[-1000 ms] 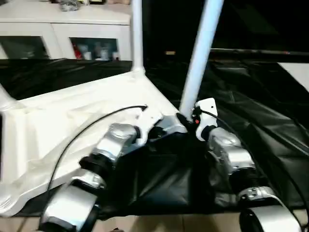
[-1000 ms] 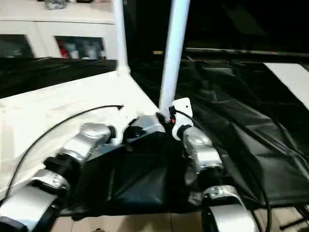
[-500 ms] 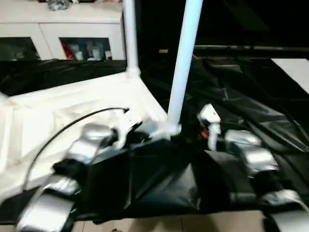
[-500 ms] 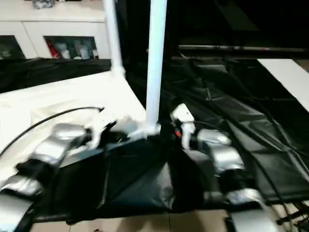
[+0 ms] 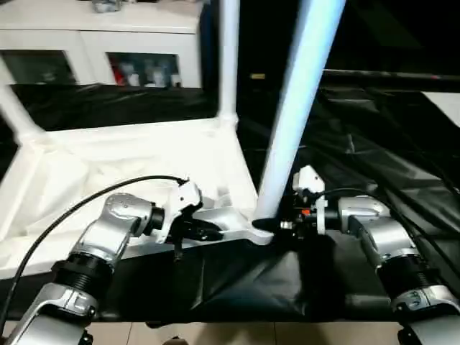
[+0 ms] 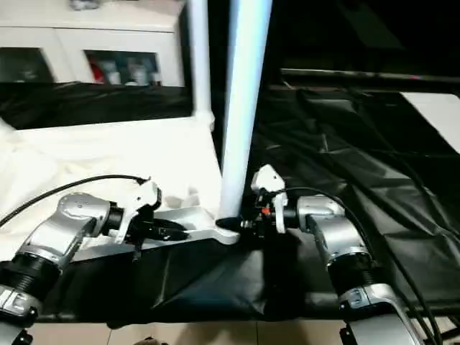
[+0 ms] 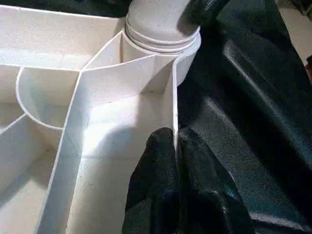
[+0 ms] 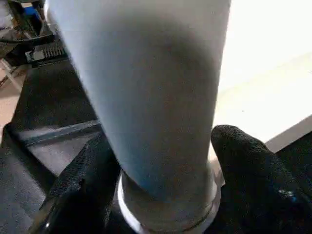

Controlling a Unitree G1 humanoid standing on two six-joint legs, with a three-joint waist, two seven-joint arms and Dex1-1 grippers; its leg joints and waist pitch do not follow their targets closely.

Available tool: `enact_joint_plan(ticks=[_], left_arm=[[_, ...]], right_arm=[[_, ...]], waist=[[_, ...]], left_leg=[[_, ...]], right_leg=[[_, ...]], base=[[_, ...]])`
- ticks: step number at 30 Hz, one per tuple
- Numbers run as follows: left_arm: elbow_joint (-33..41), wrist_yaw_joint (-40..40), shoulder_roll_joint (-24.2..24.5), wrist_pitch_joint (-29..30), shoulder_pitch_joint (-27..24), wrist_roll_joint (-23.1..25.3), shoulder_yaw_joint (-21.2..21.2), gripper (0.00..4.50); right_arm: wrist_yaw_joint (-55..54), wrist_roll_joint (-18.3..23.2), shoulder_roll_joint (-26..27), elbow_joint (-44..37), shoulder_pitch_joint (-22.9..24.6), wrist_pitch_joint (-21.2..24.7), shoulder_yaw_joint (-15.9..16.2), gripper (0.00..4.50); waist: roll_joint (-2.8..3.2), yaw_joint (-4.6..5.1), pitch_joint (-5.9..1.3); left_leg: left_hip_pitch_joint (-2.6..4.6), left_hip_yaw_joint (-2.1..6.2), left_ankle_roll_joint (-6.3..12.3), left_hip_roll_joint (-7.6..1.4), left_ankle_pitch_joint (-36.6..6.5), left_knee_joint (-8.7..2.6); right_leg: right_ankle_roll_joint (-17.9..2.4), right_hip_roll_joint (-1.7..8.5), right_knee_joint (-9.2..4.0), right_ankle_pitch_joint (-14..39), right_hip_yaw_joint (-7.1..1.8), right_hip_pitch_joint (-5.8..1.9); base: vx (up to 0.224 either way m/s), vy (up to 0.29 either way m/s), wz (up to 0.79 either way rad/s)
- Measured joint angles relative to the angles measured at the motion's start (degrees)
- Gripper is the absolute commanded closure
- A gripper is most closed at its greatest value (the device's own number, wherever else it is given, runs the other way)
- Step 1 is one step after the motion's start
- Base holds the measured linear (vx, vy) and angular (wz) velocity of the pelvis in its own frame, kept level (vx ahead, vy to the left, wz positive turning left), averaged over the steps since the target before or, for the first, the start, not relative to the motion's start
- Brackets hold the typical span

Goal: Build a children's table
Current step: Rotate leg to tighten

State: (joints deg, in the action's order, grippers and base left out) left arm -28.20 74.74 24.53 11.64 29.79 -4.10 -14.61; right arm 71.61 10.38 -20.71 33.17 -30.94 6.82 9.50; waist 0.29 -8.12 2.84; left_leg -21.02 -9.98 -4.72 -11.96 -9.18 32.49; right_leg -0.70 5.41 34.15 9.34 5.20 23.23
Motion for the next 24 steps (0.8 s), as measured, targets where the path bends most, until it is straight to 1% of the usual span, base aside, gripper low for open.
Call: enact_joint_plan(ticks=[2, 3, 6, 7, 8, 11, 12, 19, 20, 21, 23, 24], left_arm=[[0.6, 0.0, 0.2, 0.5, -0.4, 0.0, 0.1, 4.5], [0.9, 0.0, 0.3, 0.7, -0.5, -0.1, 0.2, 4.5], [1.4, 0.0, 0.3, 1.0, -0.7, -0.1, 0.1, 4.5], [1.6, 0.0, 0.3, 1.0, -0.7, -0.1, 0.1, 4.5], [1.9, 0.0, 0.3, 1.0, -0.7, -0.1, 0.1, 4.5], [2.3, 0.1, 0.3, 1.2, -1.1, -0.1, 0.1, 4.5], [2.5, 0.2, 0.4, 1.3, -1.2, -0.1, 0.1, 4.5], [3.2, -0.7, 0.2, 1.7, -1.5, -0.2, 0.1, 4.5], [2.5, -2.7, -0.7, 1.5, -1.3, 0.5, 0.2, 4.5], [0.6, -7.2, -2.4, 1.4, -0.1, 1.8, 0.6, 4.5], [-2.1, -12.5, -4.6, 1.1, 1.4, 2.8, 1.2, 4.5], [-4.0, -15.9, -6.0, 0.8, 2.8, 4.0, 1.2, 4.5]], right_arm=[[0.8, 0.0, -0.7, -0.8, 0.0, 0.1, 0.0, 1.36], [1.1, 0.0, -0.8, -1.0, 0.0, 0.1, 0.0, 1.52], [1.5, 0.0, -0.6, -1.1, 0.0, 0.2, 0.3, 1.62], [1.6, 0.1, -0.5, -1.1, 0.0, 0.5, 0.4, 1.89], [1.7, 0.2, -0.3, -1.1, 0.0, 0.6, 0.5, 1.89], [1.8, 0.3, -0.3, -1.1, 0.0, 0.8, 0.5, 2.08], [1.9, 0.3, -0.3, -1.1, 0.0, 0.8, 0.5, 2.3], [1.2, 0.0, 0.0, -1.4, 0.2, 0.5, 0.6, 2.45], [-1.5, -0.7, 1.1, -1.1, 0.5, 0.0, 0.4, 2.47], [-8.0, -1.8, 3.1, 0.4, 0.5, -0.4, -1.1, 2.48], [-16.0, -2.8, 5.6, 2.0, 0.2, -0.7, -2.7, 2.51], [-21.5, -3.3, 7.2, 3.2, -0.2, -0.6, -4.2, 2.52]], waist=[[-0.02, 0.01, 0.01], [-0.03, 0.01, 0.01], [-0.03, 0.0, 0.01], [-0.04, 0.01, 0.02], [-0.04, -0.02, 0.02], [-0.04, -0.05, 0.02], [-0.04, -0.04, 0.02], [-0.06, 0.0, 0.01], [-0.07, 0.0, -0.01], [-0.12, 0.03, -0.04], [-0.2, 0.1, -0.06], [-0.26, 0.15, -0.09]], left_leg=[[0.0, 0.01, 0.0, 0.0, 0.0, 0.0], [0.0, 0.01, 0.0, 0.0, 0.0, 0.0], [-0.02, 0.02, 0.0, 0.0, 0.0, 0.0], [-0.02, 0.02, 0.0, 0.0, 0.0, 0.01], [-0.04, 0.02, 0.0, 0.0, 0.0, 0.02], [-0.05, 0.01, 0.0, 0.0, 0.0, 0.06], [-0.05, 0.01, 0.0, 0.0, 0.0, 0.06], [-0.04, 0.01, 0.0, 0.0, 0.0, 0.09], [0.01, 0.01, 0.0, 0.0, 0.0, 0.07], [0.08, 0.03, 0.0, 0.0, 0.0, 0.12], [0.15, 0.04, 0.0, 0.02, 0.0, 0.14], [0.28, 0.05, 0.0, 0.04, 0.0, 0.14]], right_leg=[[0.0, 0.0, 0.01, 0.0, 0.0, 0.0], [0.0, -0.01, 0.0, 0.0, 0.0, 0.0], [0.0, -0.01, 0.0, 0.0, 0.0, 0.0], [0.0, -0.01, 0.0, 0.0, 0.0, 0.0], [0.0, -0.01, 0.0, 0.0, 0.0, 0.01], [0.1, -0.01, 0.0, 0.1, 0.0, 0.01], [0.1, -0.01, 0.0, 0.1, 0.0, 0.01], [0.1, -0.01, 0.03, 0.1, -0.02, 0.0], [0.1, 0.0, 0.03, 0.1, -0.04, -0.03], [0.1, 0.0, 0.14, 0.1, -0.04, -0.08], [0.3, 0.0, 0.15, 0.1, -0.04, -0.11], [0.3, 0.0, 0.14, 0.1, -0.06, -0.2]], base=[[0.0, 0.0, 0.0], [0.0, 0.0, 0.0], [0.0, 0.0, 0.0], [0.0, 0.0, 0.0], [0.0, 0.0, 0.0], [0.0, 0.0, 0.0], [0.0, 0.0, 0.0], [0.0, 0.0, 0.0], [0.0, 0.0, 0.0], [0.0, 0.0, 0.0], [0.0, 0.0, 0.0], [0.0, 0.0, 0.0]])
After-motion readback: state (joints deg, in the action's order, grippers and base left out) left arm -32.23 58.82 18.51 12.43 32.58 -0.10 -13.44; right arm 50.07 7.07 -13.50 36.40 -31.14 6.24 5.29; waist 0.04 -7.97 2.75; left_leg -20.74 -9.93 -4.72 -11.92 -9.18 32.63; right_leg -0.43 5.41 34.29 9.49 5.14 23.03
